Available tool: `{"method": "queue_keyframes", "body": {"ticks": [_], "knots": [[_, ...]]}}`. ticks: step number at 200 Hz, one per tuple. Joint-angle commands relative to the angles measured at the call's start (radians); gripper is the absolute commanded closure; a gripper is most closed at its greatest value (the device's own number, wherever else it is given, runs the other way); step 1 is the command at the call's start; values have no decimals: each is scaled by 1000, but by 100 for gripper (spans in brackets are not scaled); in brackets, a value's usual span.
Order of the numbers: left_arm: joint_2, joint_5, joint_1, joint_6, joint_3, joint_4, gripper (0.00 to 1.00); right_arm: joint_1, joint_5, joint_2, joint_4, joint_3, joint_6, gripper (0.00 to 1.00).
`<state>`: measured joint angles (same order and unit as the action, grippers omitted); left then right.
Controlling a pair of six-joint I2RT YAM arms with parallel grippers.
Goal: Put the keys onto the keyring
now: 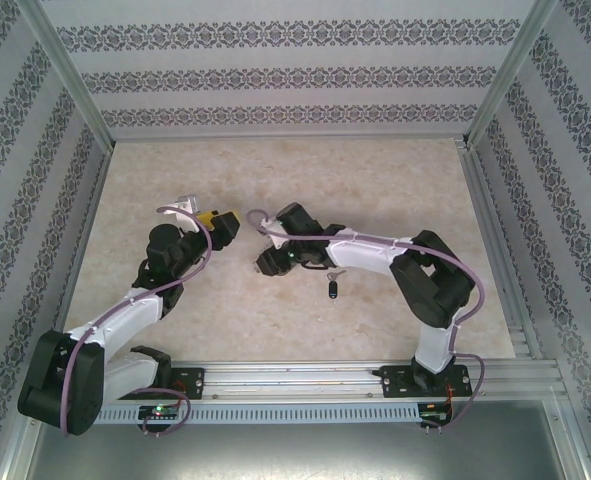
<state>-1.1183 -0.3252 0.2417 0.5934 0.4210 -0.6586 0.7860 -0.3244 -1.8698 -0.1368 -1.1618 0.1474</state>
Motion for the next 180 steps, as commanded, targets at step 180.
{"method": "queue_keyframes", "body": {"ticks": [180], "knots": [[-16,-52,-32,38,25,-25,24,99,257,-155,-181,-163,-264,58]]}}
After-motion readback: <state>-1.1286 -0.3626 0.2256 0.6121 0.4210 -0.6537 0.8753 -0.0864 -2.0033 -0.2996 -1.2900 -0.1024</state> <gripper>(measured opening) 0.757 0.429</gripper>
